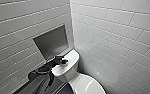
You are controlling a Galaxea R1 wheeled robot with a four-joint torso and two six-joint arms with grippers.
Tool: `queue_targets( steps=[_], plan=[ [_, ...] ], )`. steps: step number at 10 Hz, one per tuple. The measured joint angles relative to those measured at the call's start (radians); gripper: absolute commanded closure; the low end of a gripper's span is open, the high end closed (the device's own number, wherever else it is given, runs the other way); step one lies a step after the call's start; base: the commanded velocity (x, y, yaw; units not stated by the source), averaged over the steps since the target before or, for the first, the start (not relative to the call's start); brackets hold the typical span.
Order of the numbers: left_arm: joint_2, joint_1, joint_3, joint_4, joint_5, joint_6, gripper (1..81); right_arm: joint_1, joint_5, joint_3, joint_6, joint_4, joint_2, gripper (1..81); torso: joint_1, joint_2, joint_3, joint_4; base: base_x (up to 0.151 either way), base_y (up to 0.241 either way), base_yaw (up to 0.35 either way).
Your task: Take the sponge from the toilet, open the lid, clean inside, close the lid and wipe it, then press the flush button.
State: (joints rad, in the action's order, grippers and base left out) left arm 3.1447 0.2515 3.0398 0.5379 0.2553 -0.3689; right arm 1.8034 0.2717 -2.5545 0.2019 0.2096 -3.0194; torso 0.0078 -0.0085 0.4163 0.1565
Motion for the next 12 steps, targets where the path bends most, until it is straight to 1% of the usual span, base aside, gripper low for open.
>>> queue_targets(
  steps=[5, 7, 9, 10, 12],
  plan=[
    [0.030, 0.017, -0.024, 0.000, -0.077, 0.000, 81.1, 0.001, 0.000, 0.000, 0.000, 0.000, -0.006, 81.1, 0.000, 0.000, 0.006, 0.000, 0.000, 0.000, 0.000],
    [0.030, 0.036, -0.025, 0.000, -0.132, 0.000, 81.1, 0.006, 0.001, 0.000, 0.000, 0.000, -0.008, 81.1, 0.000, 0.000, 0.006, 0.000, 0.000, 0.000, 0.000],
    [0.033, 0.056, -0.030, -0.020, -0.205, -0.001, 81.1, 0.017, 0.001, 0.000, 0.000, 0.000, -0.009, 81.1, 0.000, 0.000, 0.006, 0.000, 0.000, 0.000, 0.000],
    [0.033, 0.058, -0.033, -0.026, -0.216, -0.001, 81.1, 0.017, 0.000, 0.000, 0.000, 0.000, -0.009, 81.1, 0.000, 0.000, 0.006, 0.000, 0.000, 0.000, 0.000],
    [0.033, 0.055, -0.033, -0.026, -0.206, -0.001, 81.1, 0.017, 0.000, 0.000, 0.000, 0.000, -0.014, 81.1, 0.000, 0.000, 0.006, 0.000, 0.000, 0.000, 0.000]
  ],
)
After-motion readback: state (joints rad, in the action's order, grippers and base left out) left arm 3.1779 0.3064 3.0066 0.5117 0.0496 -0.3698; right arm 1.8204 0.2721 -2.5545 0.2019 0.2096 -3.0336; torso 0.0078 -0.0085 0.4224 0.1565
